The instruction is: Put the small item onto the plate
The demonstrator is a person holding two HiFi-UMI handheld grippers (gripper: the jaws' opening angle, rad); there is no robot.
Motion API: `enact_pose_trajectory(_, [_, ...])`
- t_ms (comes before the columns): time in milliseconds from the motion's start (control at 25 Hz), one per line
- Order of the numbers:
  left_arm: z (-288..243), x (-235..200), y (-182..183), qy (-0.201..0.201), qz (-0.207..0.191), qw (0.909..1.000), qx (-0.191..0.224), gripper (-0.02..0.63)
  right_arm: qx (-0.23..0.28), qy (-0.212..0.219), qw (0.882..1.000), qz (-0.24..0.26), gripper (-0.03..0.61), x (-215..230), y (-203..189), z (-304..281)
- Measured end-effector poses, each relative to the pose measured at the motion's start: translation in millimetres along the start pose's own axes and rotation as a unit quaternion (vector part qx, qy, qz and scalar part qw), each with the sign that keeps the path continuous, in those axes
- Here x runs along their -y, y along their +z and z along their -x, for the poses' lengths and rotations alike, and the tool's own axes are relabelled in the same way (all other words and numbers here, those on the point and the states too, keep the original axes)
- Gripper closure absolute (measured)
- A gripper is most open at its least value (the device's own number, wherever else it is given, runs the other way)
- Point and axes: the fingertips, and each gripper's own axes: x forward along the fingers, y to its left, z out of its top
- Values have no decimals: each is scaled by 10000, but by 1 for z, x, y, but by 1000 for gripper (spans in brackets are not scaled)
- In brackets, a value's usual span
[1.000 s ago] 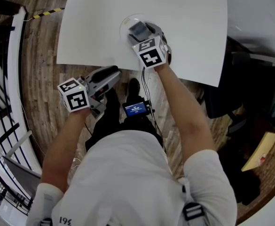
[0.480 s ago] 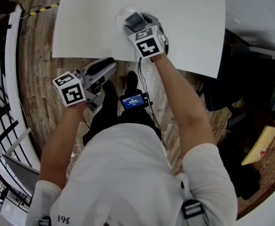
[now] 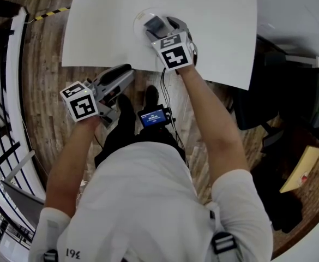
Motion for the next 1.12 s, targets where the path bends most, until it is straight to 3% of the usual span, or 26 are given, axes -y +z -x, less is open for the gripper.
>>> enact_pose_trajectory(480, [10,46,13,-300,-134,9990,300,487,418,-139,9989,-160,259,-4,24,69])
enact_pose_trajectory(520, [12,52,14,-340,-166,9988,316,488,465,-168,9986,-170,311,-6,26,76])
enact_pose_trajectory(720, [33,80,21,-568,-363,9970,372,488,749,-358,9965,-129,447,-21,42,114])
enact_pose_trajectory(840, [41,98,25,-751,-464,9954,375,488,939,-461,9944,-112,575,-25,52,139])
enact_pose_trajectory(1000, [46,125,30,-1005,-602,9924,370,488,1172,-397,9923,-17,577,-31,67,171])
enact_pose_trajectory(1120, [62,147,30,-1160,-790,9892,418,488,1364,-365,9892,400,577,-49,80,203])
